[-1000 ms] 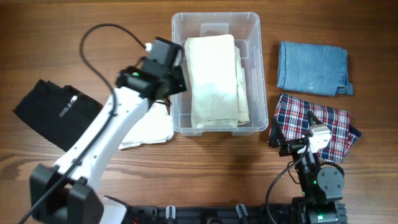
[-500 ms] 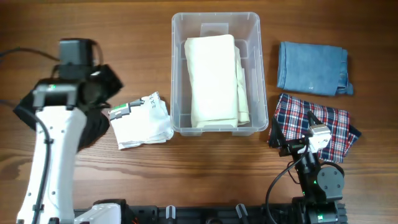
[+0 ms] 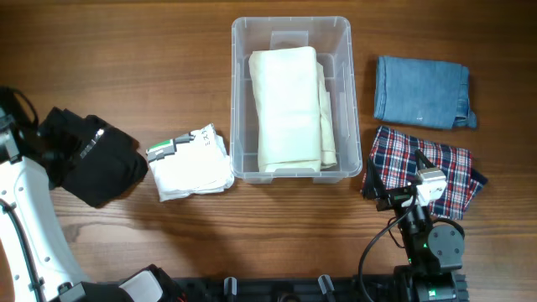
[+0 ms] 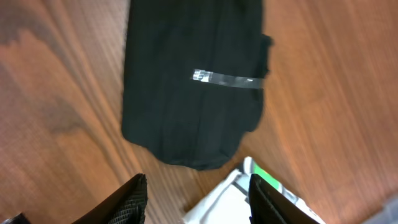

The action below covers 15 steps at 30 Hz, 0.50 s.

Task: Pack container
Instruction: 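Release the cloth and move the left gripper to the black garment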

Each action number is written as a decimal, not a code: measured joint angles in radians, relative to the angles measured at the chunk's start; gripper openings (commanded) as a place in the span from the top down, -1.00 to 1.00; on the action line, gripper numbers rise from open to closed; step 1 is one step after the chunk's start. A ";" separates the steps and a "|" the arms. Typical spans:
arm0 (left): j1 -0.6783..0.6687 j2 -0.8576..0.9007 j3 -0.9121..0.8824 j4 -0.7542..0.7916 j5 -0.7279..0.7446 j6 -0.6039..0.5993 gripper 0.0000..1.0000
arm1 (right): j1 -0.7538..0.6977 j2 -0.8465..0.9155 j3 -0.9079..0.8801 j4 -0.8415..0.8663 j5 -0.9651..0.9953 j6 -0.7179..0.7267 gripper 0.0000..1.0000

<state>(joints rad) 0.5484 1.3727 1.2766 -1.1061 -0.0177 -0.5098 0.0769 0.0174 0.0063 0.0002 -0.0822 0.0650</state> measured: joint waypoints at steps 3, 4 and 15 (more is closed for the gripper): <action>0.036 0.000 -0.039 0.047 -0.001 0.005 -0.79 | 0.000 0.000 0.000 0.000 0.000 0.000 -0.99; 0.053 0.001 -0.064 0.069 -0.006 -0.001 -0.97 | 0.000 0.000 0.000 0.000 0.000 0.000 -0.99; 0.096 0.025 -0.190 0.195 -0.016 0.004 -1.00 | 0.000 0.000 0.000 0.000 0.000 0.000 -0.99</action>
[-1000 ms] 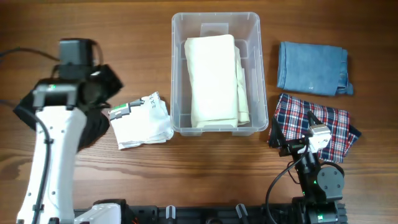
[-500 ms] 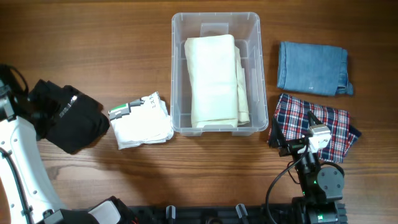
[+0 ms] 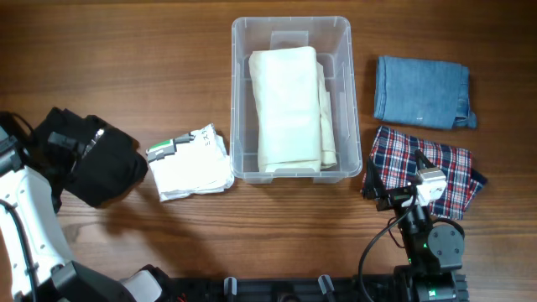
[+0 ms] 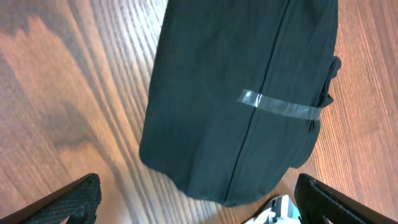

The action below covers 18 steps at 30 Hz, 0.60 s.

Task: Pack container
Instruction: 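Release the cloth and move the left gripper to the black garment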

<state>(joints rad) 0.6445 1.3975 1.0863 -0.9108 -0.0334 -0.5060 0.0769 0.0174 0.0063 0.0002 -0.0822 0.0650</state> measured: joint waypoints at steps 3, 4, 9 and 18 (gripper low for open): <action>0.000 0.034 0.000 0.032 -0.001 0.030 -1.00 | 0.000 0.000 0.000 0.000 0.000 0.000 -0.99; 0.000 0.050 0.000 0.047 -0.001 0.044 -1.00 | 0.000 0.000 0.000 0.000 0.000 0.000 -0.99; 0.000 0.160 0.000 0.113 -0.004 0.092 -1.00 | 0.000 0.000 0.000 0.000 0.000 0.000 -0.99; 0.072 0.269 -0.001 0.197 0.028 0.136 -1.00 | 0.000 0.000 0.000 0.000 0.000 0.000 -1.00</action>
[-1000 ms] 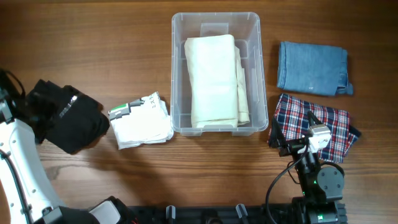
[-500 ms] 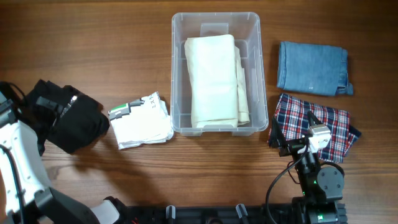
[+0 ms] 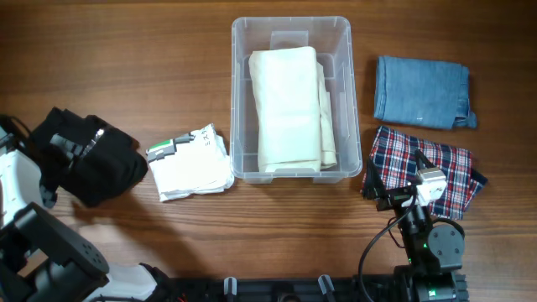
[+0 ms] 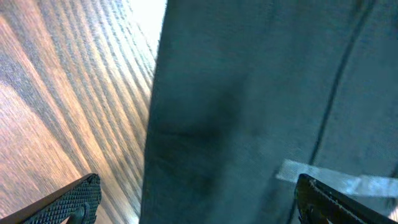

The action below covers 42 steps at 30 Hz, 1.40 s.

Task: Pack container
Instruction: 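Release the cloth and move the left gripper to the black garment, then grasp the black garment with the left gripper and lift it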

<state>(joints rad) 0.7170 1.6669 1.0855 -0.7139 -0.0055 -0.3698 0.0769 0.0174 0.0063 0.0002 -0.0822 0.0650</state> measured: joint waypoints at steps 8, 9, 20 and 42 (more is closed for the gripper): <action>0.011 0.072 0.000 0.041 0.027 0.006 -1.00 | 0.000 0.000 0.000 0.000 0.000 0.000 -0.99; 0.011 0.088 0.000 0.048 0.031 0.007 -1.00 | 0.000 0.000 0.000 0.000 0.000 0.000 -1.00; 0.021 0.170 0.002 0.087 0.086 0.010 -1.00 | 0.000 0.000 0.000 0.000 0.000 0.000 -0.99; 0.024 0.165 -0.013 0.140 0.154 0.018 0.92 | 0.000 0.000 0.000 0.000 0.000 0.000 -1.00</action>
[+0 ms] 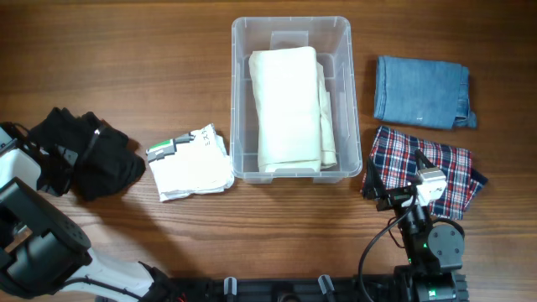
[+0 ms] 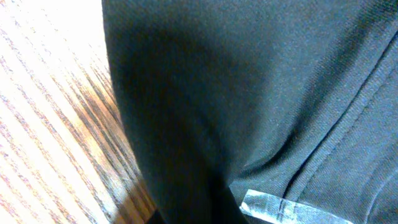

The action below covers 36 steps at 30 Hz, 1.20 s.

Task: Pack container
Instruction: 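Grasp the black garment with the left gripper and lift it, then carry the black garment over the container and lower it onto the cream cloth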

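Note:
A clear plastic container (image 1: 241,101) stands at the table's middle back with a folded cream cloth (image 1: 289,96) inside. At the far left lies a rumpled black garment (image 1: 101,164) with a strip of clear tape (image 2: 280,208). My left gripper (image 1: 52,164) is pushed into its left edge. The black fabric (image 2: 249,93) fills the left wrist view and hides the fingers, bunched as if pinched. My right gripper (image 1: 413,186) rests low over the plaid cloth; its jaws are too small to read.
A folded white garment (image 1: 193,164) with a green tag lies between the black one and the container. Right of the container lie folded blue denim (image 1: 419,91) and a red-and-navy plaid cloth (image 1: 457,168). The right arm's base sits at the front edge.
My left gripper has gone from standing wide open just above the black garment to being buried in its left edge. The garment is more bunched and sits slightly further left. The right arm is unchanged.
My left gripper first hung narrowly open above the flat black garment. It then stood wide open, and later lower and closer to the cloth. Now the fabric fills its view and is crumpled around the fingers. Everything else has stayed put.

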Each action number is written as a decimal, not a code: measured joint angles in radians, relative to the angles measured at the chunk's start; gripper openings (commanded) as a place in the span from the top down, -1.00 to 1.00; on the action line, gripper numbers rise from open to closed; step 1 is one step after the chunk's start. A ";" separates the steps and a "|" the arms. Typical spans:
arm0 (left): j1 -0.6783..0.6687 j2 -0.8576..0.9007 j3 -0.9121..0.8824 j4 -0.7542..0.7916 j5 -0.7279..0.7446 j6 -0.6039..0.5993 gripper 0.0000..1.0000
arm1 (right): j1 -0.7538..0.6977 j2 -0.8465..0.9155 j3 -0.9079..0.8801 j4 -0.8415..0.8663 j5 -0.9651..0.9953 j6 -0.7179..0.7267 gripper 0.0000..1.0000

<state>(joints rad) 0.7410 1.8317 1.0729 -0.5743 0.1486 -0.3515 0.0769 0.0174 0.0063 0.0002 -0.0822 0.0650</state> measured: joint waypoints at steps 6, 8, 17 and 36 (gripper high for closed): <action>0.000 -0.018 0.032 -0.090 0.154 -0.002 0.92 | 0.000 0.000 0.000 0.000 0.000 0.000 -0.99; -0.003 -0.055 0.053 -0.097 0.236 -0.001 0.92 | 0.000 0.000 0.000 0.000 0.000 0.000 -1.00; -0.209 -0.439 0.191 -0.064 0.455 -0.055 0.92 | 0.000 0.000 0.000 0.000 0.000 0.000 -1.00; -1.115 -0.430 0.215 0.460 0.252 -0.280 0.92 | 0.000 0.000 0.000 0.000 0.000 0.000 -0.99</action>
<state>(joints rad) -0.3740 1.4017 1.2881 -0.1143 0.4007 -0.6312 0.0769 0.0174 0.0063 -0.0002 -0.0822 0.0650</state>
